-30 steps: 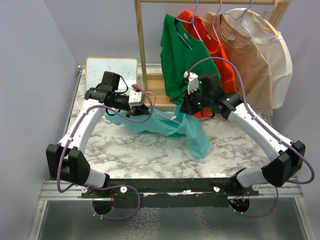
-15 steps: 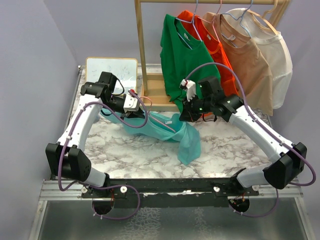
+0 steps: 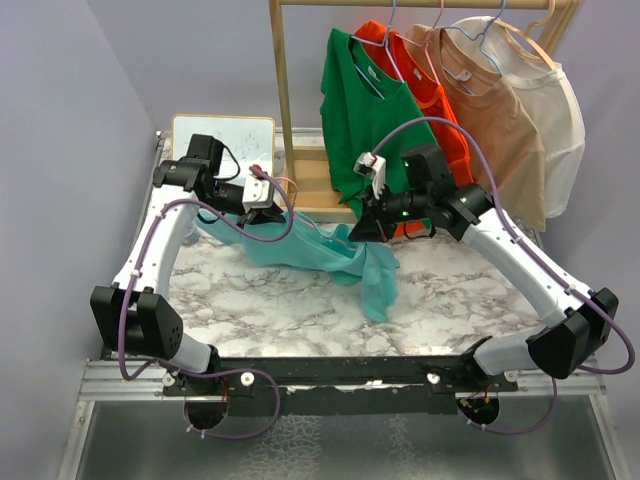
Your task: Place the t-shirt on the hanger
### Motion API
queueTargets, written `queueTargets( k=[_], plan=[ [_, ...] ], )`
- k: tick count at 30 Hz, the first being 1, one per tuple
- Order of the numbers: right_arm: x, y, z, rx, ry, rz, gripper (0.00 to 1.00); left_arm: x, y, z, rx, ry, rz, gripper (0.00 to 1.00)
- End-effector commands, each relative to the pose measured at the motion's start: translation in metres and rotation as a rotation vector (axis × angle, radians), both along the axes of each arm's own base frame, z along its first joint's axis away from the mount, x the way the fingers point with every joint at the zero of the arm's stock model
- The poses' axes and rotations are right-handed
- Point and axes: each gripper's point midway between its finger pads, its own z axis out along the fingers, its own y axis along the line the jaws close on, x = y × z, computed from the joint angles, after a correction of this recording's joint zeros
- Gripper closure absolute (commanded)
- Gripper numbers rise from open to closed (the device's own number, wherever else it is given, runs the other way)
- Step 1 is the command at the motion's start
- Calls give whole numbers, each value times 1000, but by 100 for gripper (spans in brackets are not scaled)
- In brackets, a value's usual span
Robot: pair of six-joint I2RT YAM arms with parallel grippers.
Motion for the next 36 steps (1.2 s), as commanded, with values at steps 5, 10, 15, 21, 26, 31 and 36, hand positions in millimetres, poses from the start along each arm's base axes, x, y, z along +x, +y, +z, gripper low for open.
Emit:
queueTargets(
  k=[5, 10, 15, 21, 26, 31, 36],
  plan=[
    [15, 21, 22, 91, -51, 56, 99, -3, -7, 41, -135, 3, -12, 100],
    [32, 27, 15, 73, -54, 31, 99, -10, -9, 46, -167, 30, -24, 100],
    [43, 39, 24, 115, -69, 39, 99, -14, -11, 45, -193, 60, -29, 100],
    [44, 47, 37, 152, -72, 74, 99, -12, -12, 42, -204, 67, -24, 100],
    [38, 42, 28, 131, -52, 79, 99, -8, -13, 40, -214, 75, -9, 100],
    [34, 35, 14, 93, -24, 57, 90, -2, -14, 42, -229, 64, 4, 100],
    [40, 14, -2, -4, -61, -57, 35, -1, -15, 49, -251, 70, 7, 100]
  ],
)
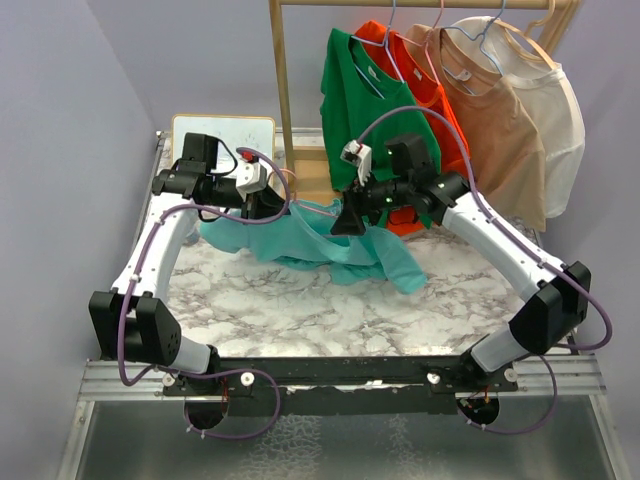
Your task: Place the t-shirt on the hanger
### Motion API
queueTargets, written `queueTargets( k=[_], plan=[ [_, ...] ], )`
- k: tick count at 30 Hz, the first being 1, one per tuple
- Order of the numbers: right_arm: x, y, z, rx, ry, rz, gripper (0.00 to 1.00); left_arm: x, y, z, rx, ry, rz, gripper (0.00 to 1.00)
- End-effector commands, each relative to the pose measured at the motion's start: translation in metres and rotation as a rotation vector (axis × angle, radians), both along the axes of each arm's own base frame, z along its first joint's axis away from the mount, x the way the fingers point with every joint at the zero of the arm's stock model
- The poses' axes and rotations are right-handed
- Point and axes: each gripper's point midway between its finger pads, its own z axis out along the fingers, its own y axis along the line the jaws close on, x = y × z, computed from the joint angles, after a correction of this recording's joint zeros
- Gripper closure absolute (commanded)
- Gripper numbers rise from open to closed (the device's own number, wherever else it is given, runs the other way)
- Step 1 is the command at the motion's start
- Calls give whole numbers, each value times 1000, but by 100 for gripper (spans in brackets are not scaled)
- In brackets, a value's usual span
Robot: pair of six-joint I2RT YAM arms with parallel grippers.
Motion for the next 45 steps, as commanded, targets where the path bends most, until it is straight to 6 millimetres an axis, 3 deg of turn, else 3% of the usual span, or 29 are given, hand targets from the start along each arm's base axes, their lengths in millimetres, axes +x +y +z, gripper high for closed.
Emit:
queueTargets(
  k=[1, 5, 11, 22, 27, 33, 39, 45],
  plan=[
    [2, -24, -3, -75, -65, -107, 31, -7, -5, 30, -86, -46, -34, 100],
    [4, -40, 4, -102, -119, -180, 24, -10, -5, 28, -90, -29, -37, 100],
    [6, -61, 26, -127, -217, -256, 23, -11, -5, 26, -92, -20, -42, 100],
    [-5, -113, 12, -283, -214, -271, 33, -12, -5, 24, -87, -14, -50, 100],
    [-13, -133, 16, -295, -226, -283, 34, -13, -5, 23, -86, -10, -51, 100],
    [-25, -140, 6, -322, -249, -218, 36, -13, -5, 23, -86, -10, -53, 100],
    [-35, -128, -6, -270, -249, -113, 38, -15, -5, 24, -88, -8, -57, 100],
    [-32, -116, -21, -223, -277, -56, 38, -17, -5, 25, -91, -6, -60, 100]
  ],
)
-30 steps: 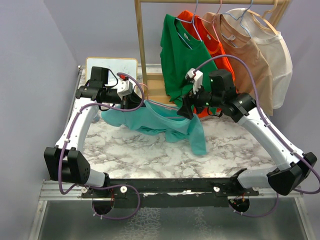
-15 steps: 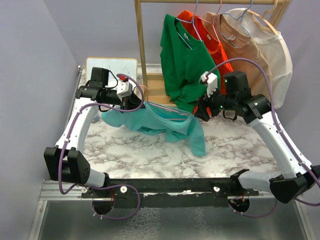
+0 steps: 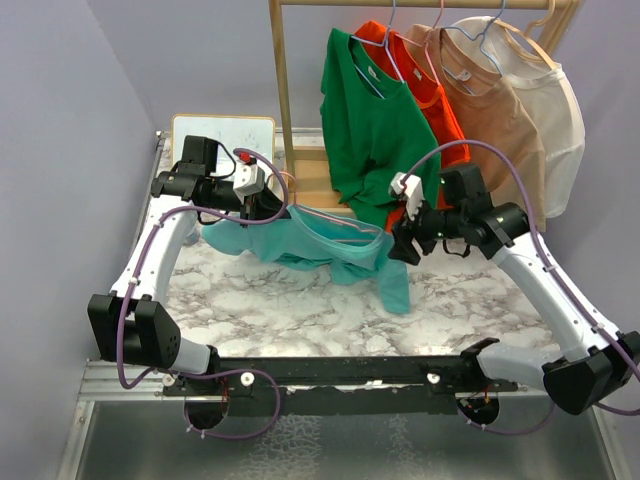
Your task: Place the t-shirt on the hanger
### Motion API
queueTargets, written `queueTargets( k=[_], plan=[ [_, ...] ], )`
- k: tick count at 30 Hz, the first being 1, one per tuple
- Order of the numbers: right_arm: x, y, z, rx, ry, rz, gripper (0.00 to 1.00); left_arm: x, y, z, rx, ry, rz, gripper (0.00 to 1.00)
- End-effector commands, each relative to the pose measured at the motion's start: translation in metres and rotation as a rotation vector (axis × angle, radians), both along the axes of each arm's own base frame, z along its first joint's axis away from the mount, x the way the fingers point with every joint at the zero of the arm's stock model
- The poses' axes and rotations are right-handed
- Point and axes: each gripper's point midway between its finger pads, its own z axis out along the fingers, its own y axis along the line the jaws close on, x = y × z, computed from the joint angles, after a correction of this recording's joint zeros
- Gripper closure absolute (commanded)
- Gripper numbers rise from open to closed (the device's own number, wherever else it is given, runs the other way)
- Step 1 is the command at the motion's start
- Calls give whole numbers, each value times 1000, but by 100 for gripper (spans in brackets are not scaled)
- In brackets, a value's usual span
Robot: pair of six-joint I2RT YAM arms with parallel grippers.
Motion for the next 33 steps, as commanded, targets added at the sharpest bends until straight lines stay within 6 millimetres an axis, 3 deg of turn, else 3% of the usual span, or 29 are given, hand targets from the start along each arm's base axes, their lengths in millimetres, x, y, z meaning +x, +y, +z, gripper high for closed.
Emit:
queueTargets(
  k=[1, 9, 19, 24, 33],
  plan=[
    [6, 16, 3, 75, -74, 97, 38, -8, -3, 20, -58, -30, -40, 100],
    [21, 31, 6, 121, -162, 168, 44, -11, -3, 19, -58, -20, -41, 100],
    [25, 44, 4, 162, -146, 228, 74, -10, -3, 19, -57, -15, -41, 100],
    [25, 53, 11, 209, -145, 257, 83, -9, -3, 17, -56, -10, -41, 100],
    [29, 69, 13, 271, -111, 317, 82, -10, -5, 16, -57, -11, -50, 100]
  ],
)
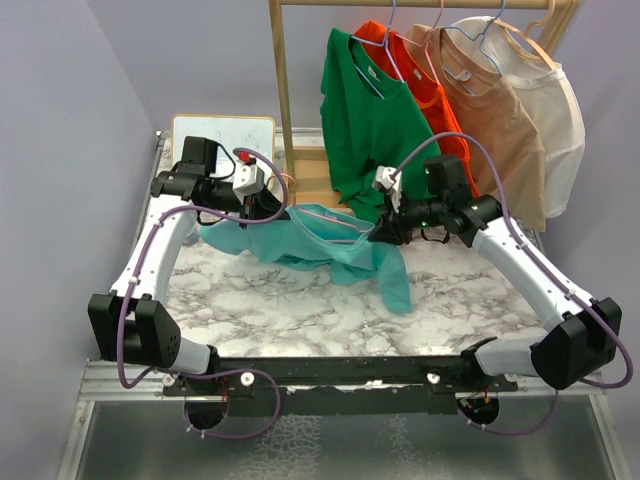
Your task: Place the t-shirt on the hanger
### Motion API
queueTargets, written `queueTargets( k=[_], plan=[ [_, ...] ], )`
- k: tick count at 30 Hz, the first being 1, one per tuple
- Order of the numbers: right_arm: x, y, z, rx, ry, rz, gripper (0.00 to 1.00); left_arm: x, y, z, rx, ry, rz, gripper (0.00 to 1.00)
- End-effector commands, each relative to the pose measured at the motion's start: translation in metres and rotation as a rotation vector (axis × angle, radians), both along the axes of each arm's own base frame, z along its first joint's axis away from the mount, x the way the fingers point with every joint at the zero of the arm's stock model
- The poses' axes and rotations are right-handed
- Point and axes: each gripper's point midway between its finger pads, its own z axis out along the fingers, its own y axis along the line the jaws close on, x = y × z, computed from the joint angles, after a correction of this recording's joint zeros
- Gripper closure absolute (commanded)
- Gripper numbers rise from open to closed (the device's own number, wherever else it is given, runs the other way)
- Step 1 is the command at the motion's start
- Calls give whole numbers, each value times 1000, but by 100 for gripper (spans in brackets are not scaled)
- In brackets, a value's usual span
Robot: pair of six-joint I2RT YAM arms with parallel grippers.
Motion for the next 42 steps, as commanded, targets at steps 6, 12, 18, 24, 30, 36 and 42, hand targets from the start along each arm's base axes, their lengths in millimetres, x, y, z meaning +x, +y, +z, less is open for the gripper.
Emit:
queueTargets(
  k=[6, 12, 18, 24, 30, 36, 42],
  plan=[
    [13, 26, 30, 129, -38, 95, 80, -6, -7, 17, -61, -29, -51, 100],
    [17, 33, 32, 149, -27, 121, 81, -4, -8, 17, -62, -30, -53, 100],
    [20, 39, 33, 166, -14, 135, 83, -3, -9, 17, -61, -30, -55, 100],
    [18, 46, 34, 177, -2, 154, 83, -3, -10, 16, -61, -25, -59, 100],
    [15, 55, 30, 178, 22, 176, 84, -1, -13, 16, -64, -25, -62, 100],
    [16, 62, 26, 170, 29, 182, 85, 0, -15, 17, -66, -26, -66, 100],
    [22, 71, 30, 177, 21, 184, 90, 0, -17, 14, -65, -21, -73, 100]
  ],
)
